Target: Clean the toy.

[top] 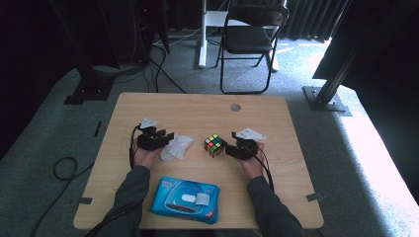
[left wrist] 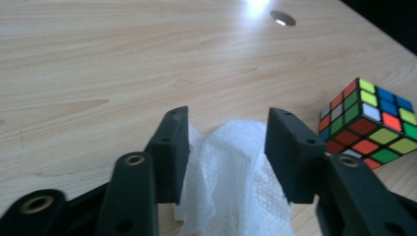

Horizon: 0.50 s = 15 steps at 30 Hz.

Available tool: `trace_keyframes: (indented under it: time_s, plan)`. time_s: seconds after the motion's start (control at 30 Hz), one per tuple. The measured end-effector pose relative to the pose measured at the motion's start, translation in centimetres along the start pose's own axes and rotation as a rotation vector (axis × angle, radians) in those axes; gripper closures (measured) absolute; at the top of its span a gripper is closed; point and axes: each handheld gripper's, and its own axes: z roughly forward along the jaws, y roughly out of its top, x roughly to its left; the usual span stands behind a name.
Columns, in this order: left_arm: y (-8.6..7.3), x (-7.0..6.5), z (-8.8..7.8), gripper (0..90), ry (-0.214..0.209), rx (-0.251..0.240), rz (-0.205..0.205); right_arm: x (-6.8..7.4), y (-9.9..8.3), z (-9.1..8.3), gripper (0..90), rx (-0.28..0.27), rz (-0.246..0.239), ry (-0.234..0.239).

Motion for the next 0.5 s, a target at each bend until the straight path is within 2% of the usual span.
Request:
trace_keyframes:
  time_s: [0.1,0.13,0.23,0.37,0.5]
  plan:
    - [0.1,0.2,-0.5,64.2,0.009,-0.019,-0.002,-0.3,-0.2,-0.1,44.2,0.001,0.021,-0.023]
    - [0.0,0.3,-0.9,71.0,0.014,-0.03,0.003,-0.4,-0.3,-0.1,44.6,0.005,0.022,-0.031]
    - [0.1,0.3,-1.3,80.2,0.009,-0.031,0.016,-0.6,-0.5,0.0,45.8,0.014,0.04,-0.042]
    - [0.1,0.3,-1.5,81.0,0.008,-0.037,0.023,-0.8,-0.6,0.0,46.0,0.015,0.05,-0.044]
    - [0.1,0.4,-1.6,77.3,0.006,-0.037,0.02,-0.9,-0.5,0.0,46.0,0.014,0.049,-0.045]
